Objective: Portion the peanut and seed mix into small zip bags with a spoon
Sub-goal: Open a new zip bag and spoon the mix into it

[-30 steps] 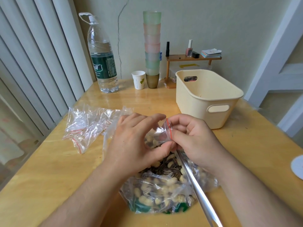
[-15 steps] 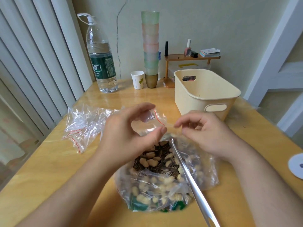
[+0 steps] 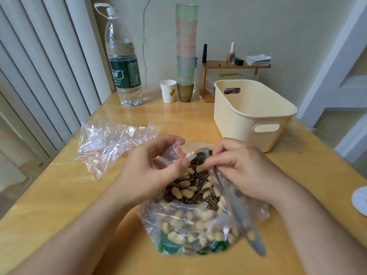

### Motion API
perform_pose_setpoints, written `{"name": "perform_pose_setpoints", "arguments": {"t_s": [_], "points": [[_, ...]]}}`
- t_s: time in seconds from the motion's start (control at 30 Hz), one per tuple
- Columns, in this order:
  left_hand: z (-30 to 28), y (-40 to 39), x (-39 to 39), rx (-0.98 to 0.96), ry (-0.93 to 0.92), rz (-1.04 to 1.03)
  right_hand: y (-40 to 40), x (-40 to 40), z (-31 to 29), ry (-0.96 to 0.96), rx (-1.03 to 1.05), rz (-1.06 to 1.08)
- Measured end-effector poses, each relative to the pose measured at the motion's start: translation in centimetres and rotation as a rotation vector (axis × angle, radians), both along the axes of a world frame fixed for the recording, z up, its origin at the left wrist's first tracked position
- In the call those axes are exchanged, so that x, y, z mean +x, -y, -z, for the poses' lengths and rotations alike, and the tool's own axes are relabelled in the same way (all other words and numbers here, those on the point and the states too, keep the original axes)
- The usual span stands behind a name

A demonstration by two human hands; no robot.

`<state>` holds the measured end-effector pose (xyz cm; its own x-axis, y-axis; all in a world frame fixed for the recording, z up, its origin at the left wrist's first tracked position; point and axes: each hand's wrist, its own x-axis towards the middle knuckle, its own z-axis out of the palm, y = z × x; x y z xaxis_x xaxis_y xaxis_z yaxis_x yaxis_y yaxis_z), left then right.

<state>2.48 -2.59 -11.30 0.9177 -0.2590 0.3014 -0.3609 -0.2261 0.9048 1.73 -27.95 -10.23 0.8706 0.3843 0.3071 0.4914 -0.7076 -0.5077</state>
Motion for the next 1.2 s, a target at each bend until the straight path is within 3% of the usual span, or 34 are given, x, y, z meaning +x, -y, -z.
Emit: {"name": "perform_pose_setpoints", "arguments": {"t_s": [0.3, 0.43, 0.6, 0.83, 1.0, 1.2], "points": [[1.8, 0.0, 0.0, -0.129, 0.068, -0.143, 0.0, 0.6, 0.4, 0.583, 0.203, 0.156], [2.2, 0.6, 0.1, -0.129, 0.065, -0.176, -1.7, -0.6, 0.2, 0.496, 0.249, 0.089], [1.7, 0.4, 0.2, -0.126, 0.066, -0.221, -1.7, -0.5, 0.6, 0.422, 0.121, 0.161], [2.0, -1.0, 0.5, 0.090, 0.170, -0.250, -2.0, -0.6, 0.9, 0.393, 0.057, 0.180], [2.8, 0.5, 0.7, -0.142, -0.032, -0.221, -2.7, -0.5, 1.4, 0.277, 0.068, 0.107], [2.3, 2.9, 0.7, -0.331, -0.049, -0.256, -4.0, -0.7, 1.6, 0.166, 0.132, 0.045]]}}
